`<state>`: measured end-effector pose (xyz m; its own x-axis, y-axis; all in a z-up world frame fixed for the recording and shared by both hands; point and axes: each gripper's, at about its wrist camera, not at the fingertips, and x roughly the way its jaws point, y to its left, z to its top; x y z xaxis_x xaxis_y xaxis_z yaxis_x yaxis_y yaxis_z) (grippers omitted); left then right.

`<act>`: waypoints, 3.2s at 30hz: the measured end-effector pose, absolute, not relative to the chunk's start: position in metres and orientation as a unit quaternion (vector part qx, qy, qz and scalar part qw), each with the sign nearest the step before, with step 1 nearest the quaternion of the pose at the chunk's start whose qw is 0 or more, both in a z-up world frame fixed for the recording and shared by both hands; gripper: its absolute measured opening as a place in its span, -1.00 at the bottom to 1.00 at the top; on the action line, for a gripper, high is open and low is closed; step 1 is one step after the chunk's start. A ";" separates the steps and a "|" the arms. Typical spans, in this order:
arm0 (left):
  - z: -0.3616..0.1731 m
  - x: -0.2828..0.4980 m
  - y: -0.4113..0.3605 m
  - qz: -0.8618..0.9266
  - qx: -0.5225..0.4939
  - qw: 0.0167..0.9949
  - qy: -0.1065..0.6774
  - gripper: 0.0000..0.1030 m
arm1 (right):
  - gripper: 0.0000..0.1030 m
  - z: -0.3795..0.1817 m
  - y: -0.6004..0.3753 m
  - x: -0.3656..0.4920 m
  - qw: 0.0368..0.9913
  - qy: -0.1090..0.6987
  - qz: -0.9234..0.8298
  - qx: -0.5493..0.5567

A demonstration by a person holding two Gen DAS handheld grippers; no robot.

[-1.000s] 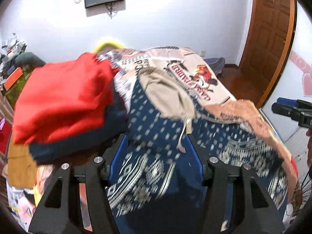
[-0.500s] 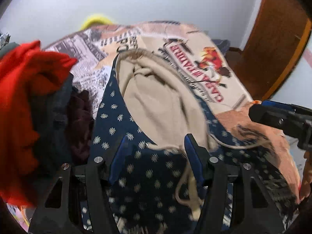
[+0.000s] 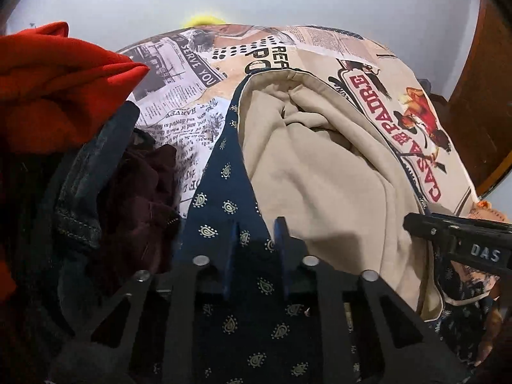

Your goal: Fold large clothes

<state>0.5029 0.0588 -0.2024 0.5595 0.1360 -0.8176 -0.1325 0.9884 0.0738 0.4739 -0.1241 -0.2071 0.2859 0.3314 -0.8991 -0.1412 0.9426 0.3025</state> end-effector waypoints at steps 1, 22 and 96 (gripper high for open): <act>-0.203 0.503 0.058 0.076 0.011 0.883 0.464 -0.78 | -0.42 -0.207 -0.126 0.473 0.800 0.575 0.148 0.084; -0.108 0.350 0.044 -0.068 -0.008 0.905 0.420 -0.94 | -0.83 -0.085 -0.136 0.325 0.851 0.460 0.252 0.025; -0.097 0.265 0.049 -0.138 -0.002 0.900 0.413 -0.89 | -0.84 -0.089 -0.137 0.232 0.839 0.453 0.300 -0.004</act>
<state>0.2651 0.0485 -0.0968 0.6205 -0.2508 -0.7430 0.2470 0.9618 -0.1184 0.2324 -0.1368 -0.0890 0.4090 0.4995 -0.7636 -0.5071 0.8202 0.2649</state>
